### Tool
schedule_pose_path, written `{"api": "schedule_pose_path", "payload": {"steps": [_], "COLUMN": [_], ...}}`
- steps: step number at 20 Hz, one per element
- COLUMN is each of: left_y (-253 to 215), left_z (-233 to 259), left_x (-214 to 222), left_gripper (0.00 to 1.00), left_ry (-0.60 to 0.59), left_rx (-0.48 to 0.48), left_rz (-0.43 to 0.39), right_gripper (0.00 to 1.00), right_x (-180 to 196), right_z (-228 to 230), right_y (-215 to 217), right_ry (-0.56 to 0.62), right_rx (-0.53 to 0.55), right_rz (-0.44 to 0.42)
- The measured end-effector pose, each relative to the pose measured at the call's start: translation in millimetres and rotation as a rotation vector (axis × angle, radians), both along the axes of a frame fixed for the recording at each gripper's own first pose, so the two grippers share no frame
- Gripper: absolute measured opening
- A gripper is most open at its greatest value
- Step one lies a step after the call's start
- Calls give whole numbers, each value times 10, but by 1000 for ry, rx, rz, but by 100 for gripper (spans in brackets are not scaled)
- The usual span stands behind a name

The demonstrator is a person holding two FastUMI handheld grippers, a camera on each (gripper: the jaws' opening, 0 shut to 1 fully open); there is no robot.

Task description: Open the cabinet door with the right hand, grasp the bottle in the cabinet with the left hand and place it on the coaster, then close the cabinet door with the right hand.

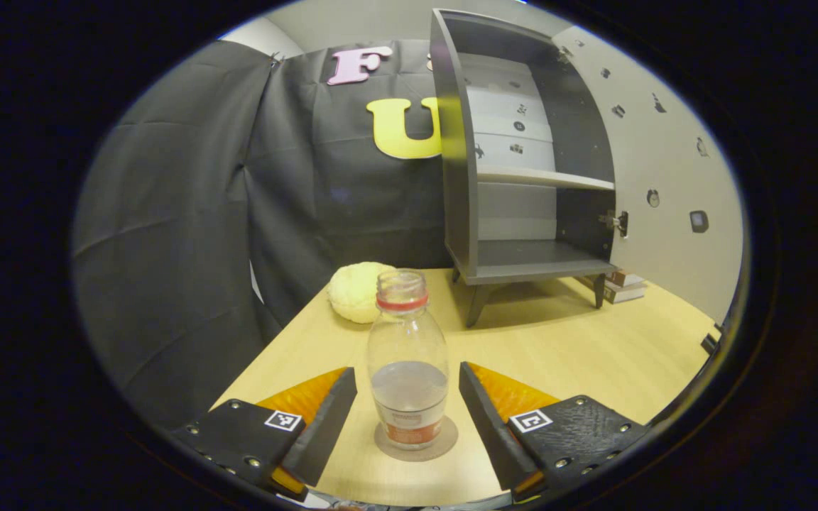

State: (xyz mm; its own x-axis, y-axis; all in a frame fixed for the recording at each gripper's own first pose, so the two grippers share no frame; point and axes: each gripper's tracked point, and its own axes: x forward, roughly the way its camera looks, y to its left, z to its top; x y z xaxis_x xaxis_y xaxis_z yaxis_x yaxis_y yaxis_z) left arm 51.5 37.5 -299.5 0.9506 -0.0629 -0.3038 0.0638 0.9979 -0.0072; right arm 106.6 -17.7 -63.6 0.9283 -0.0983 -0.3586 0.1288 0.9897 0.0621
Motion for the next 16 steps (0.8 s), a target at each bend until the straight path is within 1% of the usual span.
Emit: {"api": "schedule_pose_path", "payload": {"steps": [3,4,5,6,7,8,9,10,13,14,15,16], "left_y": [3,21,34,40,41,21,-5,-53,-156,-238,-351,-429], "left_z": [280,396,525,638,774,903,1036,1195,1698,1800,1855,1920], "left_x": [-100,-128,-164,-187,-207,-228,-241,-240,-243,-250,-247,-257], "left_gripper": [90,88,90,90,90,90,87,90,90,88,88,90], "left_ry": [-45,-61,-79,-92,-103,-106,-113,-124,-165,-168,-156,-145], "left_rx": [-1,8,14,14,9,4,-2,-9,-28,-32,-26,-12], "left_rz": [5,8,8,9,9,9,8,-2,-31,-56,-90,-107], "right_gripper": [90,90,90,87,90,90,90,90,90,87,90,87], "right_x": [1,15,6,13,4,-3,-16,-23,-11,-11,-6,0], "right_z": [20,36,53,78,100,128,168,237,440,519,594,662], "right_y": [-20,-29,-31,-48,-56,-47,-19,18,124,147,142,146], "right_ry": [-6,-8,-12,-14,-17,-13,-16,-25,-49,-58,-73,-85], "right_rx": [-2,4,8,-3,-17,-21,-11,5,21,10,-4,-18], "right_rz": [-5,-7,-11,-18,-20,-19,-18,-17,8,25,37,48]}}
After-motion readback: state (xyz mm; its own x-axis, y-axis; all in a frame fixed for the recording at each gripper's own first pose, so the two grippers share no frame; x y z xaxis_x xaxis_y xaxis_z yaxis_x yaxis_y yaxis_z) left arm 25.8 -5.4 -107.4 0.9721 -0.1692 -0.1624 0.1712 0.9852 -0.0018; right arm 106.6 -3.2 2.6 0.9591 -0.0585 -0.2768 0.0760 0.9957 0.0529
